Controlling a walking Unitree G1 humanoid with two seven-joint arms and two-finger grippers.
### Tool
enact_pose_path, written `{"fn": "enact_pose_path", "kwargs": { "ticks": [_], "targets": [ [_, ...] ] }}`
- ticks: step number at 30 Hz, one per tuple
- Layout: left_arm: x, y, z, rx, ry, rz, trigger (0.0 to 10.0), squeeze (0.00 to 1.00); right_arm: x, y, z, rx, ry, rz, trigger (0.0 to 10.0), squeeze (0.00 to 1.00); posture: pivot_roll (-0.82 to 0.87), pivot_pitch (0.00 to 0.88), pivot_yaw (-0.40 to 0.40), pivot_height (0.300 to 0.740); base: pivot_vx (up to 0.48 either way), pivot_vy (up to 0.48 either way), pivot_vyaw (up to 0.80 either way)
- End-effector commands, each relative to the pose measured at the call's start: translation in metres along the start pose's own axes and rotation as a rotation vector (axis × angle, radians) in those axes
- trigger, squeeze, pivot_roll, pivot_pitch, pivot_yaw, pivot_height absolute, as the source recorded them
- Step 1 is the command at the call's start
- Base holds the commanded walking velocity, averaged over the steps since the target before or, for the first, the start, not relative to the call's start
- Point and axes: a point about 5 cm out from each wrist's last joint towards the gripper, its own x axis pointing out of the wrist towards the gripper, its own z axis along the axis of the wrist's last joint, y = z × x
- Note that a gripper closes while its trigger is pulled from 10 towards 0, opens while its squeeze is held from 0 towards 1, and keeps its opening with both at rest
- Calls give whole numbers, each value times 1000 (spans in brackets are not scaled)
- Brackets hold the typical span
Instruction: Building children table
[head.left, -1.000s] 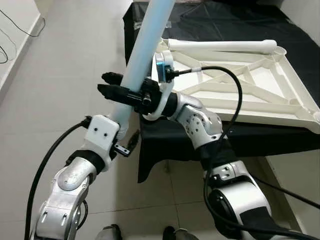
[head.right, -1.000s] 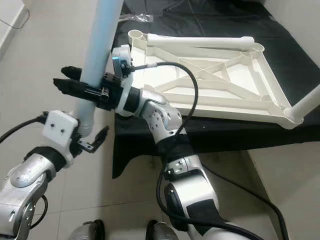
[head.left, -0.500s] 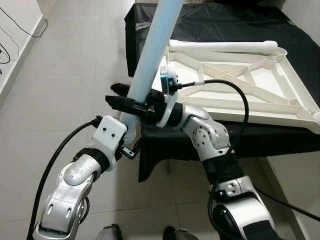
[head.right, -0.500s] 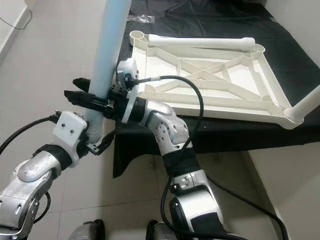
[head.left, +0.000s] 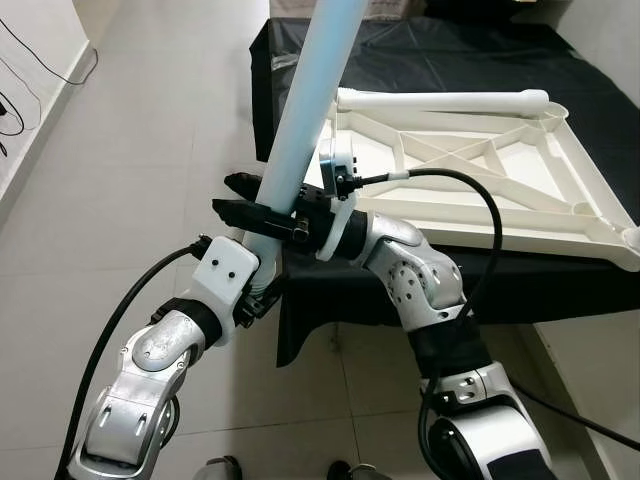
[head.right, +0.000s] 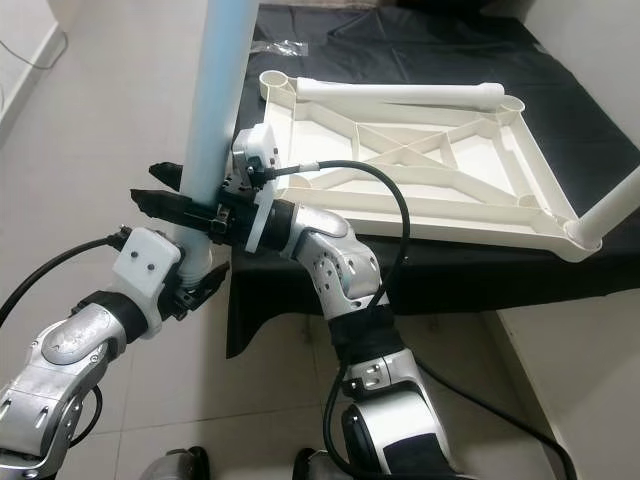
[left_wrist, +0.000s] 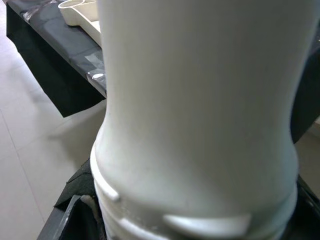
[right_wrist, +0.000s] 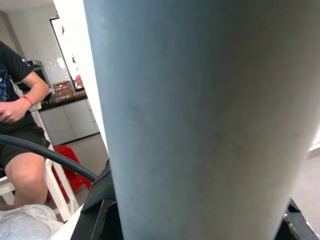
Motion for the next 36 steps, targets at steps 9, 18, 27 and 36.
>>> {"fn": "enact_pose_path", "kwargs": {
  "ticks": [9, 18, 27, 36],
  "targets": [
    [5, -15, -1, -30, 12, -44, 10000, 1000, 25, 15, -23, 68, 74, 78, 10000, 0, 120, 148, -67, 740, 0, 0, 0],
    [8, -14, 0, 25, 10, -54, 10000, 0, 25, 17, -23, 65, 72, 87, 10000, 0, 120, 151, -67, 740, 0, 0, 0],
    [10, -17, 11, 52, -43, -76, 10000, 0, 24, 14, -30, 68, 89, 49, 10000, 0, 120, 160, -68, 740, 0, 0, 0],
    [8, -9, 20, 56, -82, -25, 10000, 0, 20, 7, -34, 77, 105, 9, 10000, 0, 120, 160, -68, 740, 0, 0, 0]
  ]
}}
